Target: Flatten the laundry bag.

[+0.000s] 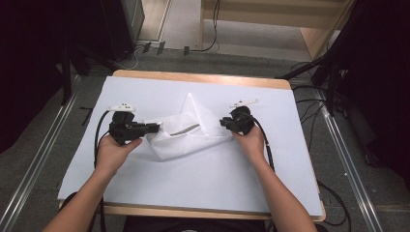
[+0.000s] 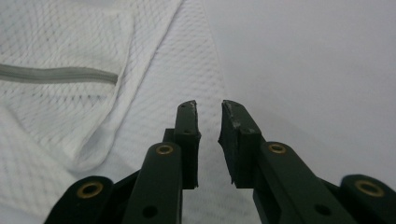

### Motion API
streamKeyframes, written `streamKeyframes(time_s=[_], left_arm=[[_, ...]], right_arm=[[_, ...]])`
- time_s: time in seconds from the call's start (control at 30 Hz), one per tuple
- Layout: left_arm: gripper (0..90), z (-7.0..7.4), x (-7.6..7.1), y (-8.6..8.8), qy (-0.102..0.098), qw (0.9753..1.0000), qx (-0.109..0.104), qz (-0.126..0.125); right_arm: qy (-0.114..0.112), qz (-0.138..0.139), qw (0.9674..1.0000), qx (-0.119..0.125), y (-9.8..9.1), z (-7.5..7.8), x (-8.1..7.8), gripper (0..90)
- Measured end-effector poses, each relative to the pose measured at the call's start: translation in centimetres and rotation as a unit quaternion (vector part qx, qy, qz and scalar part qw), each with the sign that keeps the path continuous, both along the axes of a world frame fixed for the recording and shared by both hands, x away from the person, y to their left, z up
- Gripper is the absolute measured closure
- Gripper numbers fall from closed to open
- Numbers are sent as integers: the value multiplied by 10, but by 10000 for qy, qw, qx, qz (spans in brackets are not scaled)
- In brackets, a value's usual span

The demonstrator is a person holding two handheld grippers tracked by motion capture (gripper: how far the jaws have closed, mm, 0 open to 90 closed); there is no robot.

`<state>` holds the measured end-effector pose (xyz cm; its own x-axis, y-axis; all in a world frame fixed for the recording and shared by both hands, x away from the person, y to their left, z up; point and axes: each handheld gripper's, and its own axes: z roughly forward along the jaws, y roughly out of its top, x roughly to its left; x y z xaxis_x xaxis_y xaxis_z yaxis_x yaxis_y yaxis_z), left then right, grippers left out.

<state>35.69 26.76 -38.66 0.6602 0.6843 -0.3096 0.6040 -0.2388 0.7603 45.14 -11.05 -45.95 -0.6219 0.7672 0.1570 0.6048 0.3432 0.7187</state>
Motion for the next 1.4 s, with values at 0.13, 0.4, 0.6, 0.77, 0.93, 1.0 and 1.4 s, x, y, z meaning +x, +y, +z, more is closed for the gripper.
streamKeyframes(time_s=[0.13,0.4,0.6,0.77,0.93,1.0,1.4], left_arm=[[884,-3,-4,3,26,10000,-25,29],[883,-4,-4,5,37,10000,-25,82],[883,-4,-4,5,12,10000,-51,64],[883,-5,-2,7,28,10000,-22,84],[882,-5,-2,8,14,9999,-48,100],[882,-5,-2,9,11,9999,-48,111],[882,-6,0,10,43,9999,-40,119]], right_arm=[[12,-28,9999,-114,9,-4,11,733],[80,56,9999,-137,24,-7,34,710],[34,139,9998,-109,42,-10,47,676],[-34,240,9994,-227,59,-11,49,666],[-206,381,9980,-468,71,-11,44,853],[-245,382,9978,-484,72,-11,44,875],[-194,33,9990,-411,61,-6,58,732]])
